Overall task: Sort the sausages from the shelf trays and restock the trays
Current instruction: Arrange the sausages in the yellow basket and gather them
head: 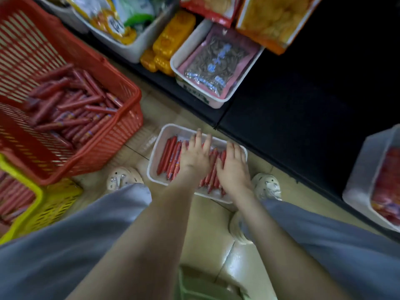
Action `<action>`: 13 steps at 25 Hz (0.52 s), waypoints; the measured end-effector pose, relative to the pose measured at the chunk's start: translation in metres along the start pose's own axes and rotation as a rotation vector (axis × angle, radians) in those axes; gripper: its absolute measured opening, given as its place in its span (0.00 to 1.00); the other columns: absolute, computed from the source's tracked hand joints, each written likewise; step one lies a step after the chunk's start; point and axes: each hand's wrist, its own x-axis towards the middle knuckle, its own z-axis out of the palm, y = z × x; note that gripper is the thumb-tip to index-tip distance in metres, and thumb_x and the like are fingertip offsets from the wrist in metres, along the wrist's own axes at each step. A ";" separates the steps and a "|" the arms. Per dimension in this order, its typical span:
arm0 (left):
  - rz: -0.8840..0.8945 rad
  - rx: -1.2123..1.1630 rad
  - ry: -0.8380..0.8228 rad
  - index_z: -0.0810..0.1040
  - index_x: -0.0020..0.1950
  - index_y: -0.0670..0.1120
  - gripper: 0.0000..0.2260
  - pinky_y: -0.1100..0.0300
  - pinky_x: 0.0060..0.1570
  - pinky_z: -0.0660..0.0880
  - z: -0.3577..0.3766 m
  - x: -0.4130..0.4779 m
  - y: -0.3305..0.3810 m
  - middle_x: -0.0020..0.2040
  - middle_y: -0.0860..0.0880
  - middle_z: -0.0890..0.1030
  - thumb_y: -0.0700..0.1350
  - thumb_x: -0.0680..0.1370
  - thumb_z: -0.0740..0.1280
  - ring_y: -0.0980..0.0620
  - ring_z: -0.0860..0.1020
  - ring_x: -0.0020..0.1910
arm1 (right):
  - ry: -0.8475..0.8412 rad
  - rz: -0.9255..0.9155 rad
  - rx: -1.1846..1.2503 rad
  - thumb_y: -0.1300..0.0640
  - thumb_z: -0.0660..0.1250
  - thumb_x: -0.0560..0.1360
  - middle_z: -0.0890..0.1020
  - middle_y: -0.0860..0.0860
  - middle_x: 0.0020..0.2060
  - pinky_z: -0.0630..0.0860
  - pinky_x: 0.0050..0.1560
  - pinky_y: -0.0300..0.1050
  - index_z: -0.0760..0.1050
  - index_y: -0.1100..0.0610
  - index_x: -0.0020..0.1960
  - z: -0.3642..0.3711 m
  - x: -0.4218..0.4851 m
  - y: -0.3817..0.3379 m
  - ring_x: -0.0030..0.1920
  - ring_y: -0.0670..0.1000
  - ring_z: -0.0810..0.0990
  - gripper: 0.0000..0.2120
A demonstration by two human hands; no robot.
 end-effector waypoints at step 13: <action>-0.051 -0.007 0.781 0.66 0.68 0.42 0.20 0.49 0.53 0.70 -0.231 -0.266 -0.096 0.63 0.43 0.72 0.48 0.78 0.60 0.41 0.72 0.61 | 0.481 -0.706 -0.143 0.55 0.64 0.74 0.71 0.59 0.65 0.66 0.64 0.54 0.64 0.62 0.71 -0.186 -0.148 -0.226 0.66 0.59 0.68 0.27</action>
